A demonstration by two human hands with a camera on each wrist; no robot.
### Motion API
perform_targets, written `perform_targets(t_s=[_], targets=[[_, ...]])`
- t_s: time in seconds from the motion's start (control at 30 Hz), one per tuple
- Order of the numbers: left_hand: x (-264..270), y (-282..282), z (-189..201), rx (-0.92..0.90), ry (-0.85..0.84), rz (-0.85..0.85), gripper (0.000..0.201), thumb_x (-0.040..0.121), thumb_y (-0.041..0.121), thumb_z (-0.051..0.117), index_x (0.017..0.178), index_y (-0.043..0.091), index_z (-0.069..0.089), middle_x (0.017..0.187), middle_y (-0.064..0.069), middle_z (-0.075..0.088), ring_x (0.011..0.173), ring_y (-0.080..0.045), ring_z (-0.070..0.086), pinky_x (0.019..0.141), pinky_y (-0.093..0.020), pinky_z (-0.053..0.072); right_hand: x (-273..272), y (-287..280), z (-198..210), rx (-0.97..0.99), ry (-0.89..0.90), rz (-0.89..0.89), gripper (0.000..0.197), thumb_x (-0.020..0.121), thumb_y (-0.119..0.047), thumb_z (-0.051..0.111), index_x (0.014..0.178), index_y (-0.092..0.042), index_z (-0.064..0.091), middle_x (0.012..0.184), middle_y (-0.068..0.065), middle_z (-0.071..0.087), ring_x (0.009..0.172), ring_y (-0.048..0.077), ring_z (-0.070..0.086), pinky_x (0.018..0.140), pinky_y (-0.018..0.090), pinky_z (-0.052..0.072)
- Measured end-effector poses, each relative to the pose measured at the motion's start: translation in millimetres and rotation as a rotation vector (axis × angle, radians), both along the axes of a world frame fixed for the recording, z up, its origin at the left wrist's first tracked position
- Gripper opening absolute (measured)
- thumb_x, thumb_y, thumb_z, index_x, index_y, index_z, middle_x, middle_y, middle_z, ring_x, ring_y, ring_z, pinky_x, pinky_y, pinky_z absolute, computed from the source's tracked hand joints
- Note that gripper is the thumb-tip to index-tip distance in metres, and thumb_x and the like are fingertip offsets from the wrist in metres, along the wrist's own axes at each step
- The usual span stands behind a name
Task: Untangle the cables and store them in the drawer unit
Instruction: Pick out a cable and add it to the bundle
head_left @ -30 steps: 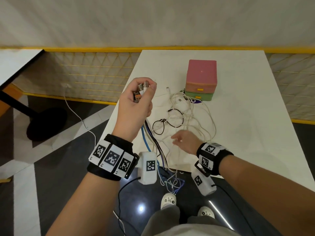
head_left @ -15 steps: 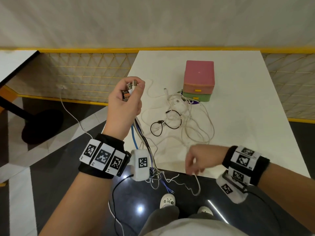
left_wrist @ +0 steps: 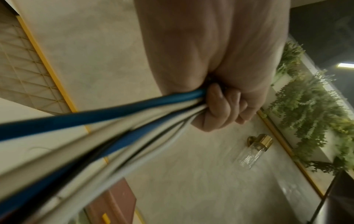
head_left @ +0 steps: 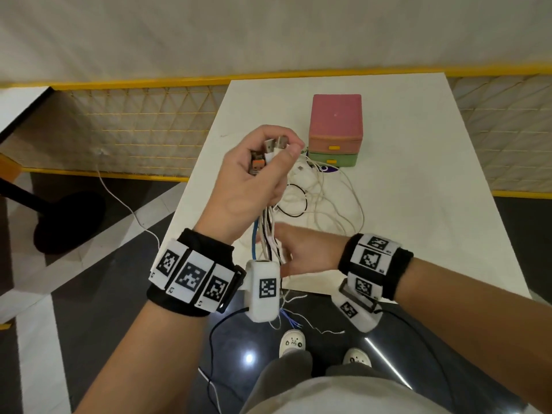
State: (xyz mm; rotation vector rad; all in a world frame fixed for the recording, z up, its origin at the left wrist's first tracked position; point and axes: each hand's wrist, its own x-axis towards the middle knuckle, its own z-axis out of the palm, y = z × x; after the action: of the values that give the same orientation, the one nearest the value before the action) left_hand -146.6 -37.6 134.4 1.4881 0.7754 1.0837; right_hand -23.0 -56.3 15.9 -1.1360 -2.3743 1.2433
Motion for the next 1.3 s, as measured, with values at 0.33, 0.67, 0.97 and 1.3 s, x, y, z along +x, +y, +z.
perform_targets(t_s=[0.33, 0.67, 0.97, 1.3], targets=[[-40.3, 2.0, 2.9, 0.012, -0.035, 0.229, 0.015, 0.102, 0.017, 0.049, 0.093, 0.024, 0.059, 0.059, -0.005, 0.024, 0.045, -0.015, 0.019, 0.044, -0.020, 0.020, 24.1, -9.2, -60.6, -0.165, -0.288, 0.015, 0.051, 0.087, 0.003, 0.046, 0.135, -0.017, 0.040, 0.118, 0.004, 0.052, 0.087, 0.012, 0.048, 0.072, 0.015, 0.037], [-47.2, 32.5, -60.0, -0.225, 0.097, 0.455, 0.023, 0.095, 0.018, 0.063, 0.080, 0.022, 0.046, 0.053, 0.007, 0.030, 0.040, -0.010, 0.026, 0.041, -0.020, 0.024, -23.6, 83.0, -60.2, 0.315, -0.058, -0.436, 0.014, 0.087, -0.004, 0.050, 0.095, -0.007, 0.061, 0.095, 0.008, 0.053, 0.078, 0.025, 0.056, 0.074, 0.035, 0.046], [-59.2, 57.8, -68.4, -0.290, 0.096, 0.479, 0.024, 0.094, 0.015, 0.063, 0.078, 0.023, 0.047, 0.058, 0.002, 0.032, 0.044, -0.012, 0.027, 0.041, -0.019, 0.026, -68.9, 118.7, -77.3, 0.292, -0.882, -0.148, 0.028, 0.093, -0.031, 0.050, 0.115, -0.016, 0.056, 0.120, 0.005, 0.057, 0.114, 0.025, 0.050, 0.099, 0.039, 0.033], [-80.5, 67.7, -77.9, -0.391, 0.006, 0.611, 0.025, 0.092, 0.019, 0.067, 0.079, 0.021, 0.044, 0.070, -0.008, 0.048, 0.043, -0.012, 0.029, 0.041, -0.021, 0.027, -36.3, 91.8, -59.8, 0.136, 0.148, -0.632, 0.005, 0.090, -0.017, 0.062, 0.094, -0.018, 0.064, 0.088, -0.010, 0.066, 0.077, 0.014, 0.066, 0.096, 0.034, 0.045]])
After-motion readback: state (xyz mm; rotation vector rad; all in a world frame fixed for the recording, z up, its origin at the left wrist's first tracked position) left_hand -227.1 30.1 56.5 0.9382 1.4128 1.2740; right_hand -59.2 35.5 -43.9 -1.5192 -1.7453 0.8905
